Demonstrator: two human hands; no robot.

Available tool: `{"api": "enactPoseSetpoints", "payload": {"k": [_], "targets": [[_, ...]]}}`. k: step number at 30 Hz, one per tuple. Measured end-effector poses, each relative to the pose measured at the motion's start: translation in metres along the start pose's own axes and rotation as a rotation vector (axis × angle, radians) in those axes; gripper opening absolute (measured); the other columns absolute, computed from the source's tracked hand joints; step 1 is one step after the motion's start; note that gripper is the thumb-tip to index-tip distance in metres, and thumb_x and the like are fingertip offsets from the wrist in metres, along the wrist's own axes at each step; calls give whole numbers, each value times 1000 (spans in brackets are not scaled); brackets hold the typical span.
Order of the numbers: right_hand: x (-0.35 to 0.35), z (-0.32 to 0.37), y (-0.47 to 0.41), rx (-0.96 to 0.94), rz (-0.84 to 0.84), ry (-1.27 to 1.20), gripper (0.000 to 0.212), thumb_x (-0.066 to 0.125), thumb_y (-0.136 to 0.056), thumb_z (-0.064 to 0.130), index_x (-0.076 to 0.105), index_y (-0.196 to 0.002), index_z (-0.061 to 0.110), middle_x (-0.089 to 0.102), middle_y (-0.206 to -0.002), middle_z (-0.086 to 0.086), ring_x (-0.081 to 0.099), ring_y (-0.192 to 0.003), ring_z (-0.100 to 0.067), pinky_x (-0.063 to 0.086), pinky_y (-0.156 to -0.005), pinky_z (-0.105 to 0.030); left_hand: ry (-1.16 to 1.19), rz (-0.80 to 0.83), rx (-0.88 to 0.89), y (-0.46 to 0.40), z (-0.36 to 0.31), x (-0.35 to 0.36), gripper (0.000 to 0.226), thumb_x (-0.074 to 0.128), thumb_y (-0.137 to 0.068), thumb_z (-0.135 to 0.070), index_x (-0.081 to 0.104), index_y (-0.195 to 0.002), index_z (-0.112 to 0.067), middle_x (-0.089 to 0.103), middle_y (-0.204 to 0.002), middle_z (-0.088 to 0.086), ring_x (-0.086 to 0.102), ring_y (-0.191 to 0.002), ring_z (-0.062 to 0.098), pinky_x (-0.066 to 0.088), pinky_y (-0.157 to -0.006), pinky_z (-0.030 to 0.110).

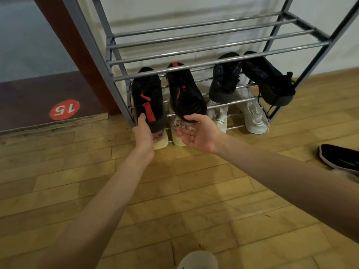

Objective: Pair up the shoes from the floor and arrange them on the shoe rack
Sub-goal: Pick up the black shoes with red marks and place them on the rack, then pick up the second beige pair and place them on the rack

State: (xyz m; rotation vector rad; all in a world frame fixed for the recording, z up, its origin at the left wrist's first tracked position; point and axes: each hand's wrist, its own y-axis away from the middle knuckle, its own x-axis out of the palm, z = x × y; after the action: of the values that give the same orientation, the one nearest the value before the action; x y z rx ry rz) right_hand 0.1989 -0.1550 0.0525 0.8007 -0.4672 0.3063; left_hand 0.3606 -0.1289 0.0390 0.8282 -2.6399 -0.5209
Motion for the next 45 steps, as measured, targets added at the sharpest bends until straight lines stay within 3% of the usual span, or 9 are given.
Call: {"api": "enactPoseSetpoints", "payload": {"k": [3,6,10,15,23,27,32,38,45], "targets": [[-17,-4,8,40,-34,198,15,60,-89,16,60,-102,9,67,-95,-9,63,-87,-20,51,-72,-29,-77,-37,9,11,20,-7,48,33,-96,-47,39,-134,-17,60,-119,9,62,-104,26,52,-89,41],[-51,-12,12,124,-200,301,3,52,-92,7,55,-90,8,62,-84,-10,60,-74,-17,50,-64,-25,-197,-79,-20,23,51,-9,43,33,-97,-38,44,-130,-11,61,-111,10,60,-92,22,49,-75,33],[-120,-25,33,191,-400,314,17,43,-95,5,49,-79,6,57,-79,-11,54,-65,-16,49,-47,-22,-507,176,-133,41,97,13,11,49,-93,-11,58,-97,-6,63,-85,8,58,-70,16,48,-65,29],[-221,-47,92,84,-628,439,6,51,-93,3,55,-91,0,60,-77,-12,57,-63,-18,51,-55,-24,-765,487,-55,61,141,98,18,52,-86,-5,56,-71,-13,59,-68,5,54,-64,18,39,-55,26],[-347,-97,171,-104,-1048,654,16,55,-89,8,63,-102,3,67,-96,-13,62,-81,-21,56,-72,-36,-996,947,-2,115,219,196,11,51,-89,-7,60,-96,-8,63,-80,4,57,-65,14,43,-56,24],[-393,-99,194,-173,-1251,687,26,59,-88,14,56,-113,11,59,-107,-5,56,-90,-16,45,-64,-25,-1054,1016,24,126,246,226,10,52,-88,-7,60,-89,-13,63,-81,3,60,-68,15,43,-58,26],[-448,-89,205,-241,-1426,880,46,58,-89,18,38,-129,5,35,-136,-14,35,-128,-33,37,-100,-37,-1052,1038,75,135,256,265,15,52,-87,-4,58,-80,-15,63,-79,5,59,-68,18,44,-63,29],[-511,-65,217,-247,-1542,703,59,40,-98,15,16,-149,-4,20,-155,-23,15,-145,-36,22,-117,-45,-1091,1059,81,145,273,287,14,50,-88,-2,59,-85,-13,66,-81,7,59,-70,18,44,-59,27],[-537,-56,210,-335,-1588,380,45,44,-98,21,36,-140,4,50,-133,-12,49,-124,-28,43,-101,-37,-1104,1079,-44,165,300,284,12,50,-89,1,58,-92,-8,64,-80,8,59,-66,15,44,-58,27]]}}
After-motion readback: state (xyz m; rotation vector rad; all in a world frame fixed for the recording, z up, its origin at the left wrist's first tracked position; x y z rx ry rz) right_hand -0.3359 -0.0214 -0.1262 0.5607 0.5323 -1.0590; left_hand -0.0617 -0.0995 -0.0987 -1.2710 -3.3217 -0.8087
